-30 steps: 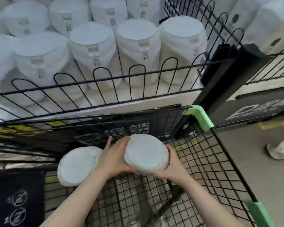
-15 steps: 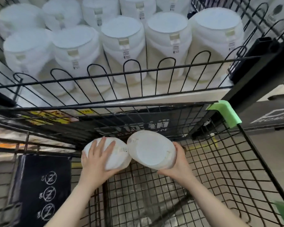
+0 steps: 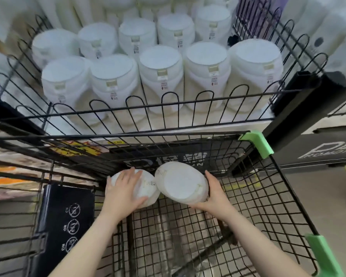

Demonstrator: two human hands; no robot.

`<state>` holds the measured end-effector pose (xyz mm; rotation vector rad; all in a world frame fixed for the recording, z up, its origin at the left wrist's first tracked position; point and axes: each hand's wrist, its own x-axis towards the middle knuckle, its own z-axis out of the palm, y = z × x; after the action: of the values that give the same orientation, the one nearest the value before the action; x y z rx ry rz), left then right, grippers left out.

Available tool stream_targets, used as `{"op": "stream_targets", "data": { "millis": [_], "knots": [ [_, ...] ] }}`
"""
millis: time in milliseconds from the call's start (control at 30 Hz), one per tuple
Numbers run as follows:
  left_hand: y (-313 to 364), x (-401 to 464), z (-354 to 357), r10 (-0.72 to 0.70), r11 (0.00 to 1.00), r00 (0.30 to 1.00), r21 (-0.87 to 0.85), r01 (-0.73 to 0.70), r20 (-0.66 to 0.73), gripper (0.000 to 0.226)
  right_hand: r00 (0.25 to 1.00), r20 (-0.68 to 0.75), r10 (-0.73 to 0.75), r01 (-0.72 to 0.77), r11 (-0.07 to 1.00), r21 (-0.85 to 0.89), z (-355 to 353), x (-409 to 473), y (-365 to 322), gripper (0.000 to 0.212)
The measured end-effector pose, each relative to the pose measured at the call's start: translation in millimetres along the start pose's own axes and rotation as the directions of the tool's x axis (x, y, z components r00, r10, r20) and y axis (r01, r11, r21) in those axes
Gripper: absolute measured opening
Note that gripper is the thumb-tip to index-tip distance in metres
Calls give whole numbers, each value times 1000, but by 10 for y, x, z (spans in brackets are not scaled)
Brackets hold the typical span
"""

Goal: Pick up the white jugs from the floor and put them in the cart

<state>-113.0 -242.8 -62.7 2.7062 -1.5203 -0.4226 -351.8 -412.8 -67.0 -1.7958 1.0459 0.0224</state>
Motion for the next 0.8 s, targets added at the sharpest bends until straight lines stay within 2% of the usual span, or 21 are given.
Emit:
{"op": "stream_targets", "data": {
  "millis": [133,267,400,500,633,800],
  "knots": [
    [501,1,-600,65,987,997,-142,-71,-43,50,1000,4,29,-28,995,-99,-577,-382,-266,68],
    [1278,3,-1114,218,934,973,-274,-230,-73,36,997,-29,65,-68,986,-151,-1168,-935,-373,43],
    [2175,-26,-1385,466,835,882,-293,-466,-75,40,979,-179,98,-119,987,-110,-1710,-1568,-269,35],
    [2856,-91,-1473,598,753,798,-288,-592,-77,43,945,-291,153,-167,986,-24,-2053,-2037,-45,32],
    [3756,-268,-1471,701,665,712,-318,-676,-49,42,883,-393,255,-232,967,107,-2495,-2626,388,31],
    [5009,-479,-1204,803,565,596,-316,-762,-1,40,804,-447,391,-302,917,259,-3060,-3329,1170,35]
  ]
}}
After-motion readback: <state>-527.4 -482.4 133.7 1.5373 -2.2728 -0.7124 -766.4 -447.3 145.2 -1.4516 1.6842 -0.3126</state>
